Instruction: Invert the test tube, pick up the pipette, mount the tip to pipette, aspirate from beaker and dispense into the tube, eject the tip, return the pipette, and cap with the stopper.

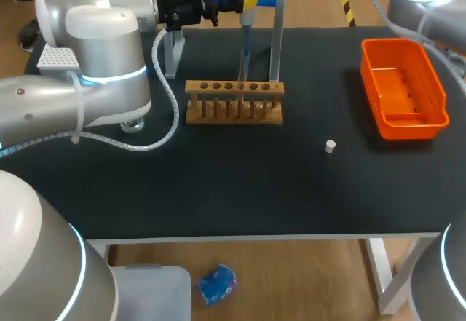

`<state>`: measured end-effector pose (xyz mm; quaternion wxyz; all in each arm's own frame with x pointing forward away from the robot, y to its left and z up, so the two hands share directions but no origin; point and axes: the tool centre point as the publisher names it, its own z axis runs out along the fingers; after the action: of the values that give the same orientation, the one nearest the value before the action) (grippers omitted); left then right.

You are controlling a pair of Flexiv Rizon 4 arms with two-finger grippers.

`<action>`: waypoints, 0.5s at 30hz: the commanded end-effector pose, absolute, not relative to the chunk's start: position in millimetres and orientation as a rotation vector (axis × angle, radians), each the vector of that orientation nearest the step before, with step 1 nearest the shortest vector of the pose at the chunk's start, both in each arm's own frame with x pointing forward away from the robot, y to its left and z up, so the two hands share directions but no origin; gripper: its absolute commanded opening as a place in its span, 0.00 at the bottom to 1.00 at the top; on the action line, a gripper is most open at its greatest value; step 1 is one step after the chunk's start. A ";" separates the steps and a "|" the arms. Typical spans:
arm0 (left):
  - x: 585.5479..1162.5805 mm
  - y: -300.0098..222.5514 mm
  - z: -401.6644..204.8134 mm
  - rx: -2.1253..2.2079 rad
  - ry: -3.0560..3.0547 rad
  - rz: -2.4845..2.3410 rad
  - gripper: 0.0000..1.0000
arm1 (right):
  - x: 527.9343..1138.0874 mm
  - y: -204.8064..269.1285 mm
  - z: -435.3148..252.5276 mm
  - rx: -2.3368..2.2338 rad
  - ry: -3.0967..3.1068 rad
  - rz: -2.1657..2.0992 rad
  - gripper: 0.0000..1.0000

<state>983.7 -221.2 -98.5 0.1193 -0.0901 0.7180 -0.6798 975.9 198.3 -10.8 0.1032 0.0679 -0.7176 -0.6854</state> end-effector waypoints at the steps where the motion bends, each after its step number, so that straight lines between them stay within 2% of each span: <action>1: 983.6 -222.3 -96.7 -0.267 2.088 -1.989 0.00 | 974.7 197.4 -17.9 0.196 -2.111 -2.027 0.00; 15: 983.6 -222.3 -96.7 -0.267 2.088 -1.989 0.00 | 973.1 197.0 -26.1 0.180 -2.105 -2.024 0.00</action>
<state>983.5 -221.2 -99.6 0.1193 -0.0899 0.7178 -0.6800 974.5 198.0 -20.5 0.1073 0.0615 -0.7156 -0.6875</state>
